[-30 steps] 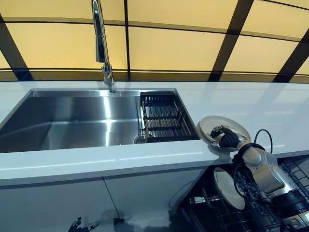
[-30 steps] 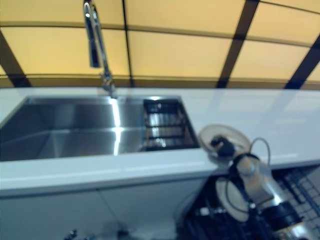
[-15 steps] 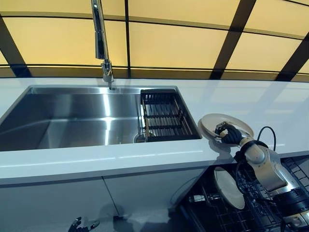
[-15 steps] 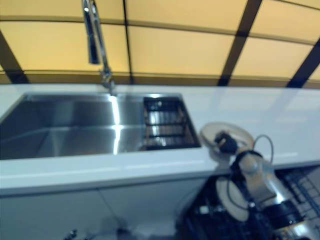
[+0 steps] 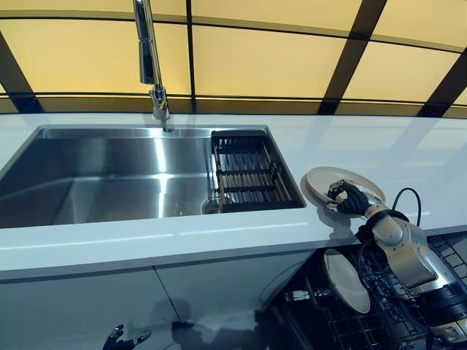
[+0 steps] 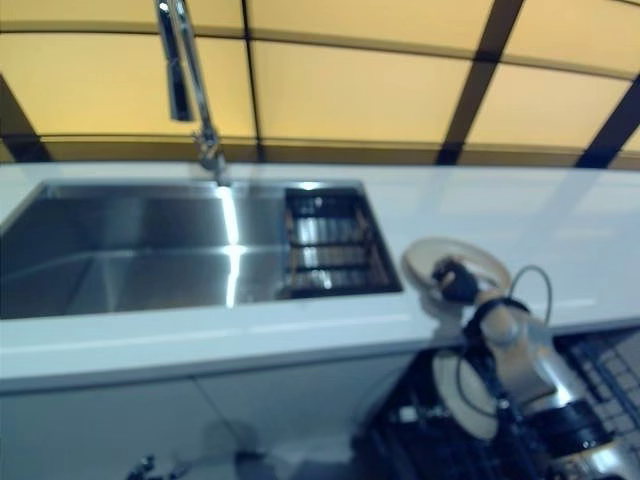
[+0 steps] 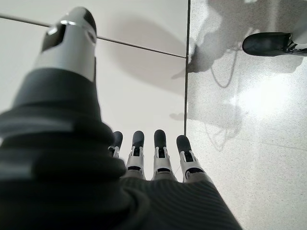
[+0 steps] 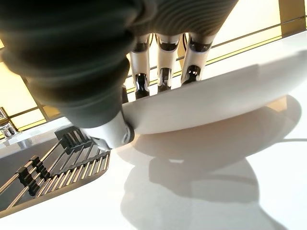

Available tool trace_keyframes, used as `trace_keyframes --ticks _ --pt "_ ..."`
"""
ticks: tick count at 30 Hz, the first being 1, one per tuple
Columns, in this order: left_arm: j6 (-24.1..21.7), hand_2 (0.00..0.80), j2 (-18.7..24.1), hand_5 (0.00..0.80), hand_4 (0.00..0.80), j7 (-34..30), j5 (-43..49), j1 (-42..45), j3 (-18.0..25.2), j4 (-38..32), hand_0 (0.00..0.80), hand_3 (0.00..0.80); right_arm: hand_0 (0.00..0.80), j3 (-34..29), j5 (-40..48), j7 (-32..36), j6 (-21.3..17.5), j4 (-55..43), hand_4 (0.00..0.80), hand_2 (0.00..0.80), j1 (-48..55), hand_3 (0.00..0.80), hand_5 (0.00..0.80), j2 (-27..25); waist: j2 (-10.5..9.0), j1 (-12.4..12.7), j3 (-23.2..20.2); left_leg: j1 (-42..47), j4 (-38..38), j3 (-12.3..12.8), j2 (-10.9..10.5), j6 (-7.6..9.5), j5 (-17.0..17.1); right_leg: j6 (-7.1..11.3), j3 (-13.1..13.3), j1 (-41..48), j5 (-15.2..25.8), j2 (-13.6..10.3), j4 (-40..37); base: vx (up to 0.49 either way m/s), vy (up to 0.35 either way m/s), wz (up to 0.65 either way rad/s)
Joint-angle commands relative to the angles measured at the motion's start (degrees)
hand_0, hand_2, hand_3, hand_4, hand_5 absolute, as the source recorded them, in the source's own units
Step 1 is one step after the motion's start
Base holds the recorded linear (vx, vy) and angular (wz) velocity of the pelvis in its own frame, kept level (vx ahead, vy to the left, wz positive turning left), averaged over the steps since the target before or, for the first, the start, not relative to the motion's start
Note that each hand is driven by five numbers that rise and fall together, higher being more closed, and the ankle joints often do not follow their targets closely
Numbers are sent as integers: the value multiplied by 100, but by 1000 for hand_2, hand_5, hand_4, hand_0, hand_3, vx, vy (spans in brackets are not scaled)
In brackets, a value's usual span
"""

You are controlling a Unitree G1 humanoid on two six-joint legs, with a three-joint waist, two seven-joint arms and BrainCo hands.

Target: Take plates into dishwasher

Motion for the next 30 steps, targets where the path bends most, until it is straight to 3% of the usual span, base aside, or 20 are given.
trace_keyframes --ticks 1,30 --pt "-165 0 142 0 0 62 208 -284 8 64 0 0 800 -248 140 -191 -108 -269 800 800 -217 800 800 -402 -8 160 -117 -181 83 -465 -130 329 -148 238 65 200 -499 -76 601 0 0 0" --pt "-271 0 91 0 0 22 216 -217 33 219 0 0 800 -637 845 -650 -215 -499 800 800 -246 800 800 -580 -2 111 -187 -184 109 -419 -149 328 -113 226 69 174 -469 -93 628 -1 0 0"
